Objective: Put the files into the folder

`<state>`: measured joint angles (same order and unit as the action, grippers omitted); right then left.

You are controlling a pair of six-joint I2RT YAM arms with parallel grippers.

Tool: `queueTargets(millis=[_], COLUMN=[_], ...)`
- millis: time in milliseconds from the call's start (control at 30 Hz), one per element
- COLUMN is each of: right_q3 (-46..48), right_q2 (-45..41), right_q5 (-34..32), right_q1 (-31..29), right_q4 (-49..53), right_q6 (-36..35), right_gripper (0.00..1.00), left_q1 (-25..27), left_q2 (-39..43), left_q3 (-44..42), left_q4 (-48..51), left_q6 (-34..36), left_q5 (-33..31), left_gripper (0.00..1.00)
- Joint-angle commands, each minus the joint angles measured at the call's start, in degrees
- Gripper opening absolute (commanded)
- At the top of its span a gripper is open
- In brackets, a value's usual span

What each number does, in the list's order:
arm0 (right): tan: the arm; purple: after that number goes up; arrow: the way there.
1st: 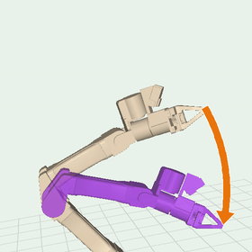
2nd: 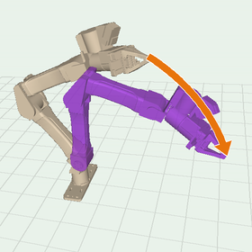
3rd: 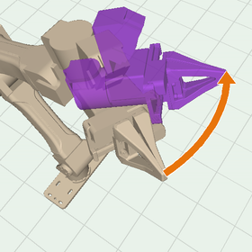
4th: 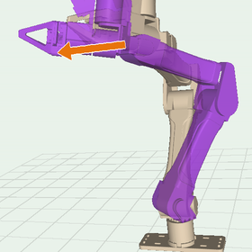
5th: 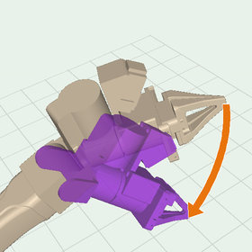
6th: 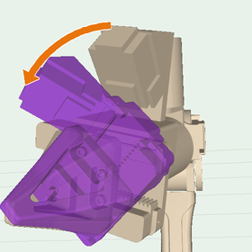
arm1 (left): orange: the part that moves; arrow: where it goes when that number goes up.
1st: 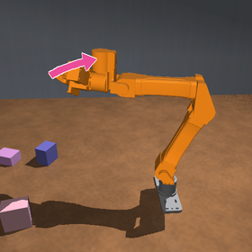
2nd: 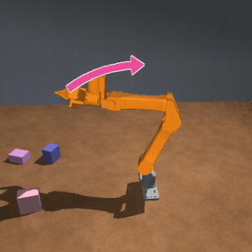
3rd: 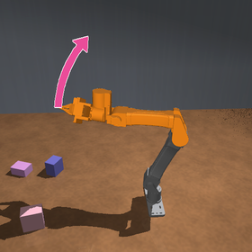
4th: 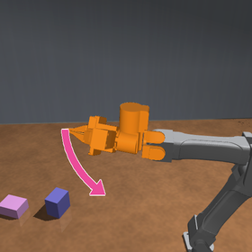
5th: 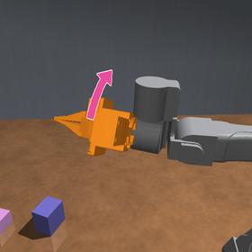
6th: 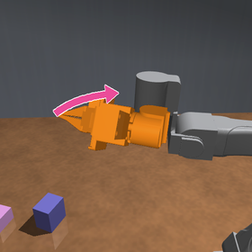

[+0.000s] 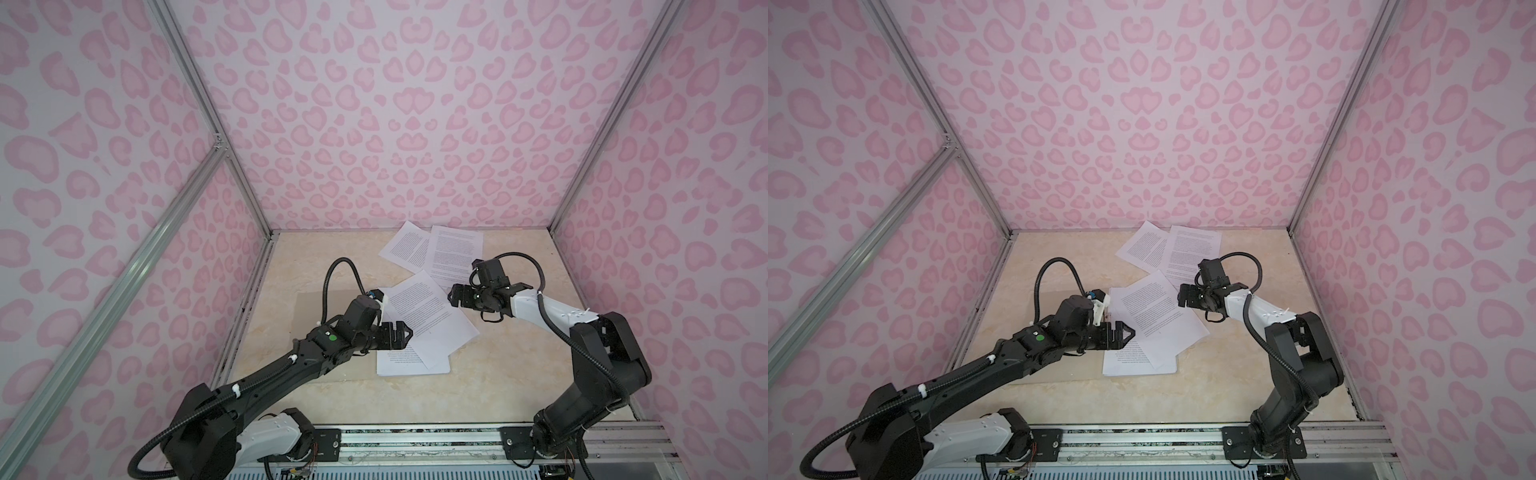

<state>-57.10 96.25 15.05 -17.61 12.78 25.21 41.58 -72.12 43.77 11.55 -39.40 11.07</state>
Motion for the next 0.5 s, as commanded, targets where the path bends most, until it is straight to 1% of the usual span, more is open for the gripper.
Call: queueTargets(millis=[0,133,233,367,467], right_q3=[-0.21,-0.98,-1.10,-2.54,-3.34], right_q2=[2.59,6.45,8.44,11.45,12.47], right_q5=[6.78,10.51,13.49,16.56,16.37], right_q1=[1.63,3.83,4.68,4.68,4.61], right_q4=[-2.81,-4.52,-6.26,-5.59,-3.64], right_q6=[-1.86,-1.45,-0.49,-0.08,0.06], right_gripper=[0.94,0.93,0.92,0.92,0.91], left_q1=[0.42,0.65,0.74,0.94,1.04], left_q2=[-6.01,-13.59,-16.07,-13.24,-9.91], left_q3=[3.26,7.55,9.01,7.34,4.46], left_q4=[-5.97,-7.27,-6.14,-3.68,-2.08], left_q6=[-1.90,-3.59,-4.49,-3.53,-2.66], left_q5=[-1.83,-2.20,-3.53,-4.79,-1.95], left_gripper=[0.95,0.92,0.90,0.88,0.88])
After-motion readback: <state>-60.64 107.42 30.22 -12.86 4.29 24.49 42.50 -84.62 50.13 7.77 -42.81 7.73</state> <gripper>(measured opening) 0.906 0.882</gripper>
